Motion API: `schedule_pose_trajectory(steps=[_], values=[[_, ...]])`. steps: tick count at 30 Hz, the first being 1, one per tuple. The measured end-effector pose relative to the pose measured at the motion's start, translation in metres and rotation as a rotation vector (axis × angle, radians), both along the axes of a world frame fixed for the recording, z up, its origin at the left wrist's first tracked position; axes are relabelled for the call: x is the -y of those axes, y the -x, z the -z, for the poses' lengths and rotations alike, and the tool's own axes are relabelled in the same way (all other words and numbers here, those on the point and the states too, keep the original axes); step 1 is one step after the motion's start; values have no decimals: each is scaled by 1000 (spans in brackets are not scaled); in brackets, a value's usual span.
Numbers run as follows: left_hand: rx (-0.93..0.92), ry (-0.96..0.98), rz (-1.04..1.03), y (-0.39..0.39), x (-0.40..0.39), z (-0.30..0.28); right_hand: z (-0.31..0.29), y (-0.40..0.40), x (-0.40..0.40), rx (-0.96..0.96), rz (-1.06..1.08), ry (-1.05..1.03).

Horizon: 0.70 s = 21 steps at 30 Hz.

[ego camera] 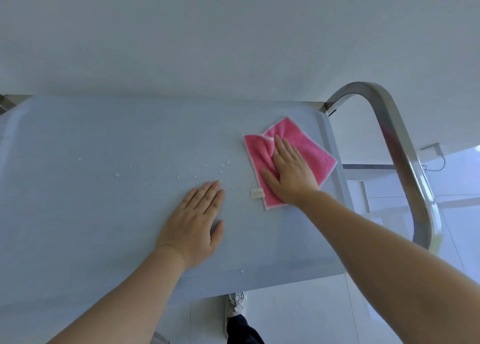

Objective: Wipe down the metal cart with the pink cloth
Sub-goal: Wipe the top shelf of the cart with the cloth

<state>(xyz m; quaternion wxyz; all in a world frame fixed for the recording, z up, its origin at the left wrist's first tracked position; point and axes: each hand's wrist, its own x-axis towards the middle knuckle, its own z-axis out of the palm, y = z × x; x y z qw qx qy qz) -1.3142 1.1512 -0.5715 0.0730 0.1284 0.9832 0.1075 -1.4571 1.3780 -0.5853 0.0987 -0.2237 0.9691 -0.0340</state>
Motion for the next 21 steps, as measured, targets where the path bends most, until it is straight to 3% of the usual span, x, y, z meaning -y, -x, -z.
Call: schedule_pose_trajectory(steps=[6,8,10,12,14,18,21], values=[[9,-78,-26,-2,2,-4,-12,-64,-11,129,-229,50],[21,-103,-27,-4,4,-8,-21,-71,-17,193,-116,168],[28,-144,-47,-3,5,-12,-29,-73,-19,144,138,239],[13,-190,-92,2,5,-19,-33,-71,-19,117,278,123],[-53,-231,-116,13,3,-28,-34,-73,-18,155,281,26],[-169,-312,85,58,-12,-47,-38,-79,-25,54,310,101],[-59,-238,207,91,-40,-48,-35,-79,-27,47,304,105]])
